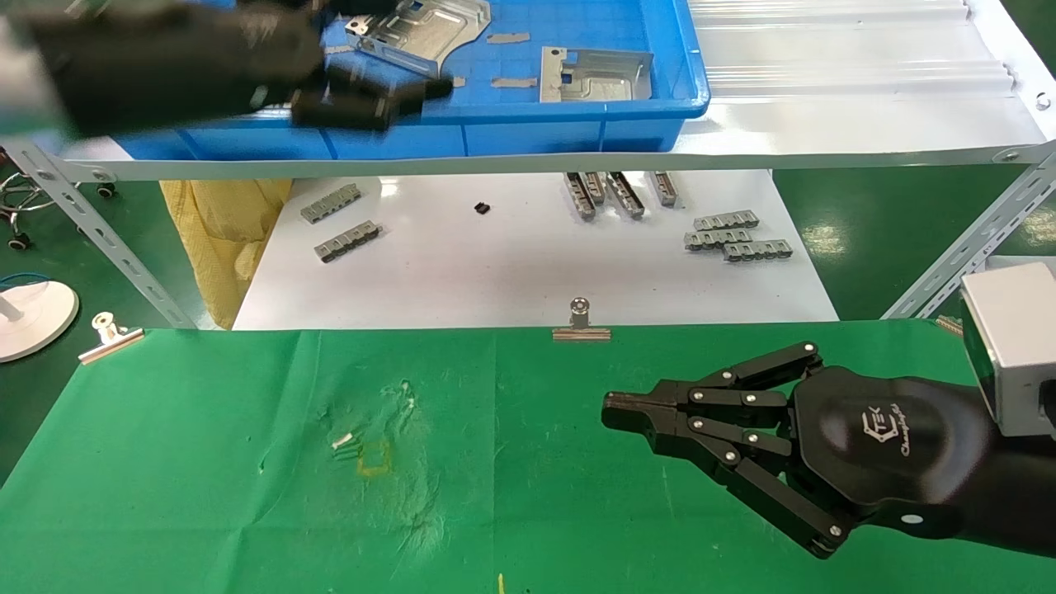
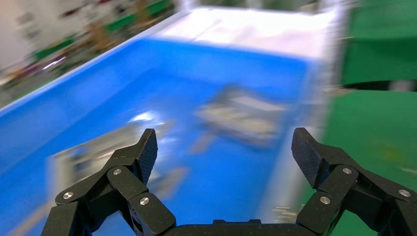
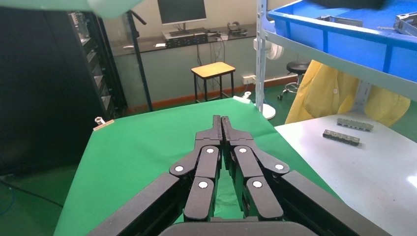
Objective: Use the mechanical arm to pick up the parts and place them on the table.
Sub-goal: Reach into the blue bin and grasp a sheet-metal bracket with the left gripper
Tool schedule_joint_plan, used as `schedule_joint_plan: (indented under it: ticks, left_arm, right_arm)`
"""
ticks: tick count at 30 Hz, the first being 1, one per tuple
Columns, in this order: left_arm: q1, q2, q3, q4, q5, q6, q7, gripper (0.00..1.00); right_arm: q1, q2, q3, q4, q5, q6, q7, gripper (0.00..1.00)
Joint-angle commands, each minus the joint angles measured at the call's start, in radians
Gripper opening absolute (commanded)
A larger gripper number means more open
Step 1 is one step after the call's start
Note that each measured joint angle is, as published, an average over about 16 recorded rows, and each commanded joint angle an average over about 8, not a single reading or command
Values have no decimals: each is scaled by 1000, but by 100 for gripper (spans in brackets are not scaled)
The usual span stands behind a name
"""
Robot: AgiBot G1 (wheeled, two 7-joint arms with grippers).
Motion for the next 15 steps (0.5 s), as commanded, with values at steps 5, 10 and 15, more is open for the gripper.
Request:
schedule_joint_plan:
  ticks: [5,10,15]
  left_arm:
    - [-164,158,48,295,132,-222,72,100]
    - [-216,234,59,430,161,-334,110,100]
    - [-236,277,60,514,166,-397,128,49]
  right_arm:
    - [0,0,0,0,0,0,0,100]
    - [0,0,0,0,0,0,0,100]
    - [0,0,0,0,0,0,0,100]
